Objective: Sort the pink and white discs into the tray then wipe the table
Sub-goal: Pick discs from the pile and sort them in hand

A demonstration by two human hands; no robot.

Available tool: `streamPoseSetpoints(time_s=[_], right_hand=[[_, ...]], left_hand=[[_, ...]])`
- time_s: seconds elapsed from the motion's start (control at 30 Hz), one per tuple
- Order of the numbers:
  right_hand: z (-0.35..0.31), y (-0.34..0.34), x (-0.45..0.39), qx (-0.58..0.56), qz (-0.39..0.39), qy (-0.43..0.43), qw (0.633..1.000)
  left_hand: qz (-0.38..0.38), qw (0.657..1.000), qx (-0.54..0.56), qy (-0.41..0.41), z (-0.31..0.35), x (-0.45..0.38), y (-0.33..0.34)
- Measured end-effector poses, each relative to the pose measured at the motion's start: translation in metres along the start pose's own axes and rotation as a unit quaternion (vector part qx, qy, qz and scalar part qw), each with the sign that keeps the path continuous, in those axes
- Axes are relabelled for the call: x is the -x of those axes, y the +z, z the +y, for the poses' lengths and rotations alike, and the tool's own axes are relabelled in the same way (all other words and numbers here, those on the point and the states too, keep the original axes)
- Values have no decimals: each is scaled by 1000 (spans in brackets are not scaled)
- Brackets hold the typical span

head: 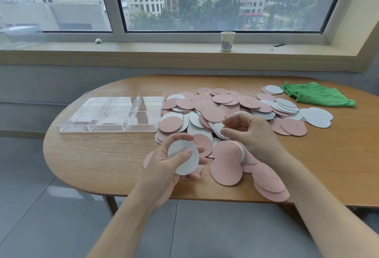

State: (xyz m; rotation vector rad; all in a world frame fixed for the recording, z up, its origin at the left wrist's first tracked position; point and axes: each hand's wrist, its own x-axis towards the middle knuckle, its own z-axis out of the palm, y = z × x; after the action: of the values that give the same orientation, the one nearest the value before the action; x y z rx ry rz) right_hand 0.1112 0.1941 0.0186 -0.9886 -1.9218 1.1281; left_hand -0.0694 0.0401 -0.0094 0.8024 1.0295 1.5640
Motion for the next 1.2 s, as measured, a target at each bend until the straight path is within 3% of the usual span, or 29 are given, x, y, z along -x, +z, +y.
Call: streamPoseSetpoints(time_s=[0.17, 0.3, 0.6, 0.83, 1.03, 1.2], right_hand=[[29, -37, -25, 147, 90, -11, 985], [47, -51, -43, 231, 67, 5, 971], [55, -48, -65, 229, 16, 34, 973], [58, -43, -61, 305, 63, -43, 949], [55, -40, -50, 186, 140, -46, 971], [32, -43, -19, -61, 180, 0, 982]], left_hand=[[-1, 1000, -10, 2, -1, -9, 12], [-4, 1000, 5, -2, -8, -19, 28], [-21, 1000, 8, 0, -18, -27, 39], [-22, 1000, 15, 3, -20, -27, 38], [-13, 1000, 23, 6, -19, -26, 39], [1, 999, 35, 8, -17, -25, 41]])
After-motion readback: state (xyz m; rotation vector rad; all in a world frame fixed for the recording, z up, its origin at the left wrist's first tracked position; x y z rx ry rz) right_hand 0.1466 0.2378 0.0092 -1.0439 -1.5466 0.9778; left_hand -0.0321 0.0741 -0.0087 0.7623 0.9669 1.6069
